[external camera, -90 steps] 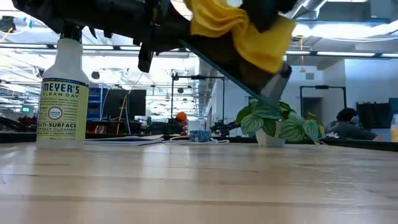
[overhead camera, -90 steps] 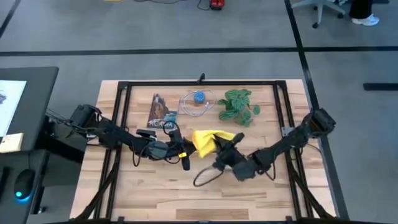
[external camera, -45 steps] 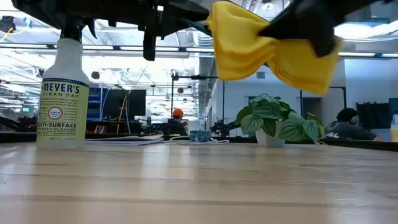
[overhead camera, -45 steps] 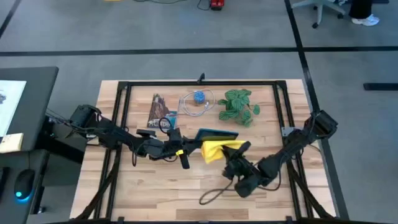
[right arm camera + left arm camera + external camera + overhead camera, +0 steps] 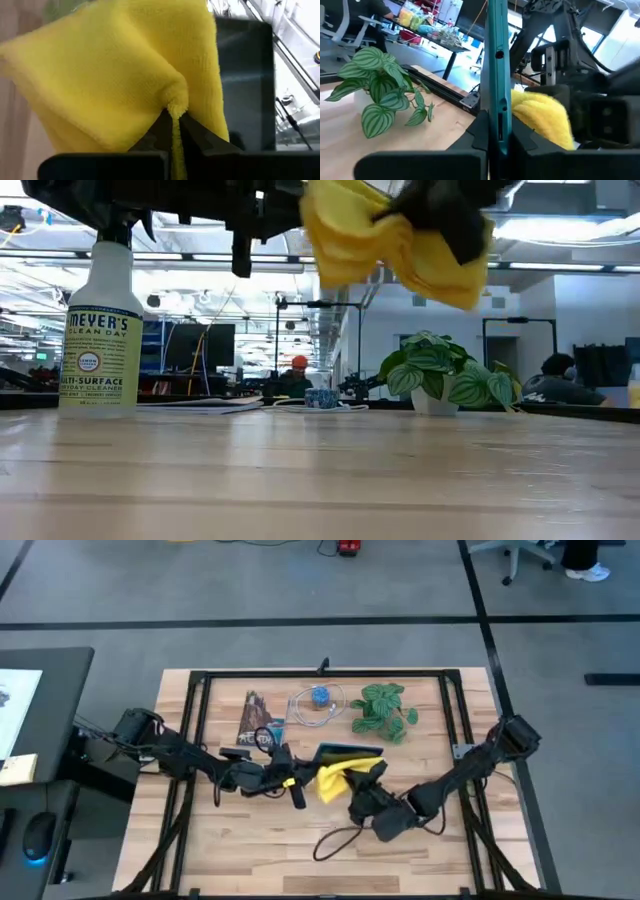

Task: Apply microfiber cloth
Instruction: Wipe the blue tablet with the microfiber cloth

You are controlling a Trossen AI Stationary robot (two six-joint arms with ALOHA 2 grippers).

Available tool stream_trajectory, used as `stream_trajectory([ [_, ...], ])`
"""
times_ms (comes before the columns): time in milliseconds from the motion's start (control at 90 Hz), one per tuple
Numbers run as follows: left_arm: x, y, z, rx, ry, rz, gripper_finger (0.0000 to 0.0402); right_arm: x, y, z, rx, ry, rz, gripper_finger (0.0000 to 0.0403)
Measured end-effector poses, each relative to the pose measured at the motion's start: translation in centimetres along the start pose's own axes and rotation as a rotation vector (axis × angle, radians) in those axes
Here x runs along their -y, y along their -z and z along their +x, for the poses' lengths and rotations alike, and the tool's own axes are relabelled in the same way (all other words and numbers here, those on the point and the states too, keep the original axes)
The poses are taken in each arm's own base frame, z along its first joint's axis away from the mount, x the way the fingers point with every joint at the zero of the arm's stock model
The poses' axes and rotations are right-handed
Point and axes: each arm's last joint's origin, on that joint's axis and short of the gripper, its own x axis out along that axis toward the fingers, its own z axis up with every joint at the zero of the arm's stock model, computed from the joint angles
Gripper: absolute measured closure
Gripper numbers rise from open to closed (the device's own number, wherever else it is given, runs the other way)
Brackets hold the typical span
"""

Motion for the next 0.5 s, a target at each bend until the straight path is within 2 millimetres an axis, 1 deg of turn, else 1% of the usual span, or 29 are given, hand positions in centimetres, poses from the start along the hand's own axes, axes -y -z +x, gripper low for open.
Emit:
stream_trajectory([
  [89,0.1,0.1,-0.1,-0.004,0.003,0.012,0.0396,-0.7,1.3,-1.2,-0.027,-0.002,-0.009,0.0403],
  [167,0.2,0.1,-0.1,-0.006,0.011,0.011,0.0396,-1.0,2.3,-2.7,-0.025,0.037,-0.03,0.0403],
  [278,0.3,0.1,-0.2,-0.01,0.035,0.001,0.0396,-0.5,3.0,-4.5,0.013,0.102,-0.039,0.0403],
  [378,0.3,0.2,-0.2,-0.028,0.041,0.007,0.0396,0.7,2.6,-4.6,0.022,0.166,0.033,0.0403],
  [500,0.3,0.3,-0.2,-0.033,0.028,0.011,0.0396,1.7,1.6,-2.9,-0.01,0.222,0.202,0.0403],
])
